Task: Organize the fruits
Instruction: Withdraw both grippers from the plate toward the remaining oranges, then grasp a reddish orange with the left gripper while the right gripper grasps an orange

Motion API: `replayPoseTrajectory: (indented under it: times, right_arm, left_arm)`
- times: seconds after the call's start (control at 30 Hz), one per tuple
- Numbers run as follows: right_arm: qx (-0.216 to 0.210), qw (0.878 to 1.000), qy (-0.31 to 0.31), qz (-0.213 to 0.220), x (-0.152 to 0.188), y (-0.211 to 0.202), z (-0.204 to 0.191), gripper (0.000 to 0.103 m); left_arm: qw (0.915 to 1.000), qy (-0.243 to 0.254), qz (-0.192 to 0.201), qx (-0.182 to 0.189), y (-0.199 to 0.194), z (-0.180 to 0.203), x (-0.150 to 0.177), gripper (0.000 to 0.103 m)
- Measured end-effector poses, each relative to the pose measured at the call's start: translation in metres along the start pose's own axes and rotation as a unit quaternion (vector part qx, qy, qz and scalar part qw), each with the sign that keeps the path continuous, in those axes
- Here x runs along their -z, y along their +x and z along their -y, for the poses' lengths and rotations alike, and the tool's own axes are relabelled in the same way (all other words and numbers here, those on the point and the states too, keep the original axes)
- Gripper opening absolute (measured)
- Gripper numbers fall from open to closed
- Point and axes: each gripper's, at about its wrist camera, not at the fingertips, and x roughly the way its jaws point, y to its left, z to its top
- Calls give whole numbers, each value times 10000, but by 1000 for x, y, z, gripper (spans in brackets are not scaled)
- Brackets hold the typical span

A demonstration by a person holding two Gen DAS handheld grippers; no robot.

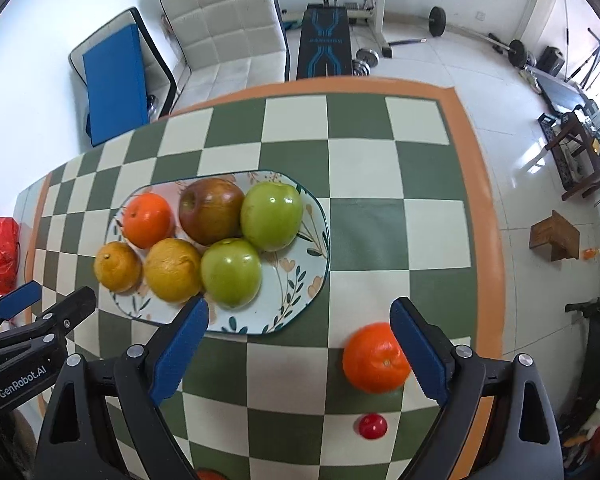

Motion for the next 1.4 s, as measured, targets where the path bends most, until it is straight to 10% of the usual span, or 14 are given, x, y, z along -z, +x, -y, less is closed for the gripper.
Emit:
replayPoseTrajectory:
  times: [0.87,1.13,1.4]
  right_arm:
    - [-411,9921,12,1189,82,-170,-9,94]
    - [-642,9944,670,512,96,-114,38,101]
    - [-404,9938,978,-333,118,-40,76,101]
  left_arm:
    - [9960,-70,723,522,-115,-5,63,90]
    - [9953,62,-682,679,-35,4,88,103]
    - [9536,552,-2805,941,77,43,173,102]
